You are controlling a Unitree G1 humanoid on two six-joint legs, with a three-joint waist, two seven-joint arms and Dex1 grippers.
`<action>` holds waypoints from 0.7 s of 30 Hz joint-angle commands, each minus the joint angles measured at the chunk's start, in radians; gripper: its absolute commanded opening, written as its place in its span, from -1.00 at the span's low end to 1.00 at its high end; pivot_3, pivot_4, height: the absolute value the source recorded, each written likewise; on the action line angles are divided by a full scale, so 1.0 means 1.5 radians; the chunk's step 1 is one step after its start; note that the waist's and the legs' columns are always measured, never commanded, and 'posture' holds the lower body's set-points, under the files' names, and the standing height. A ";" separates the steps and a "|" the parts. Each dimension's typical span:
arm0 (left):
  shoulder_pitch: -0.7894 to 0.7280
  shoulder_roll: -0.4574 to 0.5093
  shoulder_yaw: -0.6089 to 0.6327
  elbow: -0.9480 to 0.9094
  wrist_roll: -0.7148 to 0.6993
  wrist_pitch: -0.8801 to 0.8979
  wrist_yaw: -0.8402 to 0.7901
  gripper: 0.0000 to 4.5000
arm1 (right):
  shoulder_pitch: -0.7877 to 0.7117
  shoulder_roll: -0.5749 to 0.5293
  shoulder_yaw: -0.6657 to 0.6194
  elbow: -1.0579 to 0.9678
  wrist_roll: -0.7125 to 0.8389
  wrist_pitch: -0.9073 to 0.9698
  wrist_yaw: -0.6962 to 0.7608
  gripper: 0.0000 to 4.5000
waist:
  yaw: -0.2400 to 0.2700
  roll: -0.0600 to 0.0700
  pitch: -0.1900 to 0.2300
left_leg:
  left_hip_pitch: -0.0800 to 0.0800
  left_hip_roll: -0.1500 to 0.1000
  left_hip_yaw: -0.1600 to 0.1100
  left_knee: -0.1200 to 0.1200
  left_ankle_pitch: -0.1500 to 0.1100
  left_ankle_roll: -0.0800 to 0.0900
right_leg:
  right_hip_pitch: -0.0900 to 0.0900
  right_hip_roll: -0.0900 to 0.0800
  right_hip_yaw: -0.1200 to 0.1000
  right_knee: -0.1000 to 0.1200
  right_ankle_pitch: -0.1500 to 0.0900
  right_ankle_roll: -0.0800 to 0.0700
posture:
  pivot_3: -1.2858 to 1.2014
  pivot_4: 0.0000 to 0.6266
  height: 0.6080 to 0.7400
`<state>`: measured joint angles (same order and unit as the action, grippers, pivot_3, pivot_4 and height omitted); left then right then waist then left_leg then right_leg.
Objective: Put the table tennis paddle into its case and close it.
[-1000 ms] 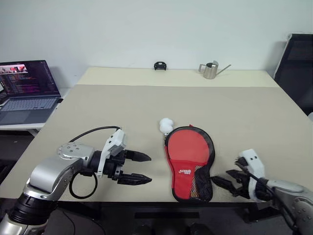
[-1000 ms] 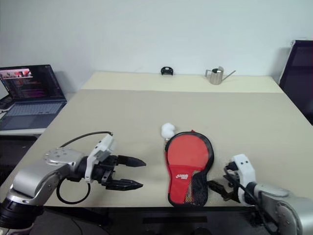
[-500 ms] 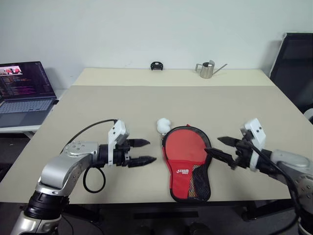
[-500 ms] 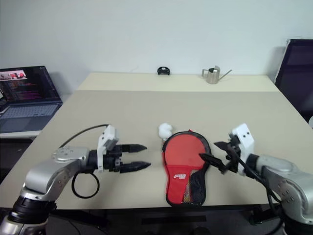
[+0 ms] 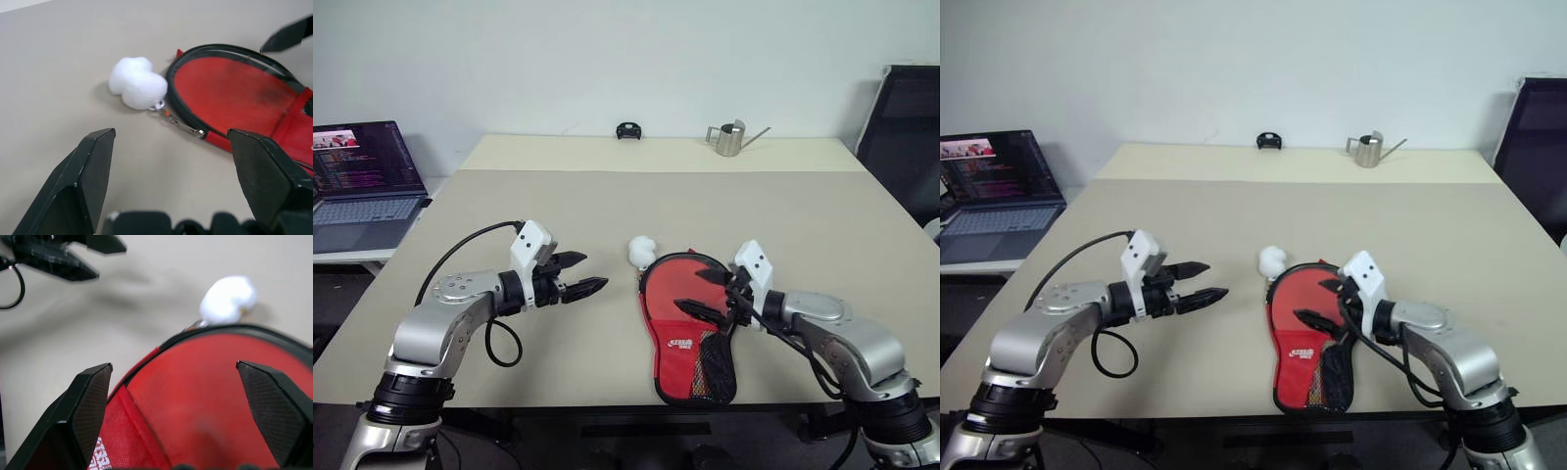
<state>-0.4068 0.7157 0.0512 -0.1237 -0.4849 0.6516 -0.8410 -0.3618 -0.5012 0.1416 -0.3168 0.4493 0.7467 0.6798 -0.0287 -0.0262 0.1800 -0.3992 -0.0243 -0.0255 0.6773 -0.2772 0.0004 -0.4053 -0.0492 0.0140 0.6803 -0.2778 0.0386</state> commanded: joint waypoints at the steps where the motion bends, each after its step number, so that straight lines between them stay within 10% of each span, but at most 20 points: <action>1: -0.027 0.004 0.027 0.001 0.002 0.009 0.019 0.78 | -0.001 -0.004 0.026 0.054 -0.031 -0.045 0.030 0.98 | 0.000 0.000 0.000 | 0.000 0.000 0.000 0.000 0.000 0.000 | 0.000 0.000 0.000 0.000 0.000 0.000 | 0.03 -0.52 1.00; 10: -0.129 -0.048 -0.005 0.095 0.025 0.046 0.074 0.85 | -0.010 0.021 0.044 0.138 -0.087 -0.057 0.007 0.99 | 0.001 -0.001 0.000 | 0.001 0.000 0.000 0.000 0.000 0.000 | 0.000 0.000 0.000 0.001 0.000 0.000 | 0.03 -0.52 1.00; 21: -0.375 -0.190 -0.087 0.511 0.153 -0.101 0.037 0.99 | -0.023 0.053 0.044 0.156 -0.109 -0.056 0.001 1.00 | -0.001 -0.003 -0.002 | 0.001 0.000 0.000 0.001 0.000 0.000 | 0.000 0.000 -0.001 0.001 0.000 0.000 | 0.03 -0.52 1.00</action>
<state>-0.9109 0.4528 -0.0718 0.5655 -0.2798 0.5548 -0.7534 -0.4016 -0.4281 0.1985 -0.1019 0.2948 0.6509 0.6870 -0.0307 -0.0305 0.1773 -0.3982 -0.0246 -0.0250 0.6786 -0.2769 0.0000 -0.4050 -0.0484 0.0125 0.6819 -0.2774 0.0385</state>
